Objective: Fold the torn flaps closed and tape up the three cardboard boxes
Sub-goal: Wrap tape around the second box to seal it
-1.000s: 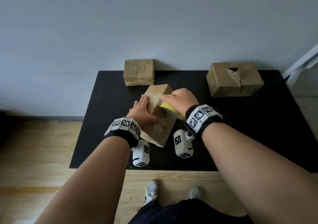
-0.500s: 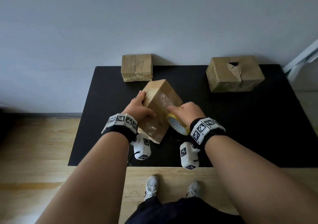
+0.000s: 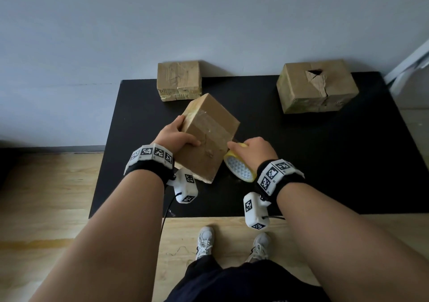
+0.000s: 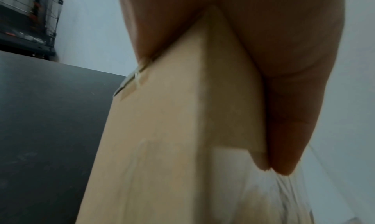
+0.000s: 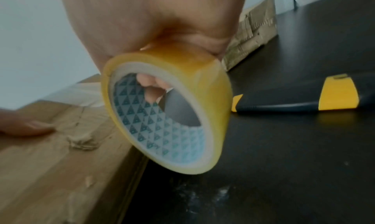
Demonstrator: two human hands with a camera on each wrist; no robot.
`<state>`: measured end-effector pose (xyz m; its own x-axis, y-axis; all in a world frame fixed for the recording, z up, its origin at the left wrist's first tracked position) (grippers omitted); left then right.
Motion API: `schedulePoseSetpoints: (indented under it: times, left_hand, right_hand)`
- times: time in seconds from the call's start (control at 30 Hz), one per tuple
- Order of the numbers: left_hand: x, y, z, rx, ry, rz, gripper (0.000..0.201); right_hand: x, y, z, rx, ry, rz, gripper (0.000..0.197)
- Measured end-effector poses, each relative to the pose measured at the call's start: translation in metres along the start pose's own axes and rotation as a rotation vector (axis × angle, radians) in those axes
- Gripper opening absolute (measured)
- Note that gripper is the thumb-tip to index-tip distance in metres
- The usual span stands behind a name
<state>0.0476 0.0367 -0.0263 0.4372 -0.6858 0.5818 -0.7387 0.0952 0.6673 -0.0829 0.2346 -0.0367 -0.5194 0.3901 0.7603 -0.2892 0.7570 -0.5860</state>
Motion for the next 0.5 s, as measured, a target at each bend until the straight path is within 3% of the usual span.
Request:
schedulePoseSetpoints:
  times: [0.2, 0.3, 0.5]
  left_hand:
    - [0.005, -0.011, 0.003, 0.086, 0.019, -0.103, 0.097]
    - [0.005, -0.012, 0.004, 0.104, 0.010, -0.128, 0.096]
    - [0.007, -0.013, 0.006, 0.105, -0.041, -0.120, 0.102]
  right_hand:
    - [0.000, 0.007, 0.006, 0.008, 0.062, 0.122, 0.057]
    - [-0.001, 0.004, 0.006, 0.037, 0.081, 0.069, 0.054]
    - [-0.024, 0.007, 0.011, -0.151, -0.089, -0.123, 0.056]
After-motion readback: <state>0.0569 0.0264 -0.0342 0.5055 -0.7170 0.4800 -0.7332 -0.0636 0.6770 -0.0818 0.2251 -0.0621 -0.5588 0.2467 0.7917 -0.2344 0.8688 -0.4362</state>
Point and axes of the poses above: each hand's wrist, its own z-axis towards the middle knuckle, its own x-axis out of the back of the hand, y = z × x, the point moved 4 cm from there along z, towards the middle knuckle, and after that the axes turned 10 degrees about y, right-handed, at the moved point
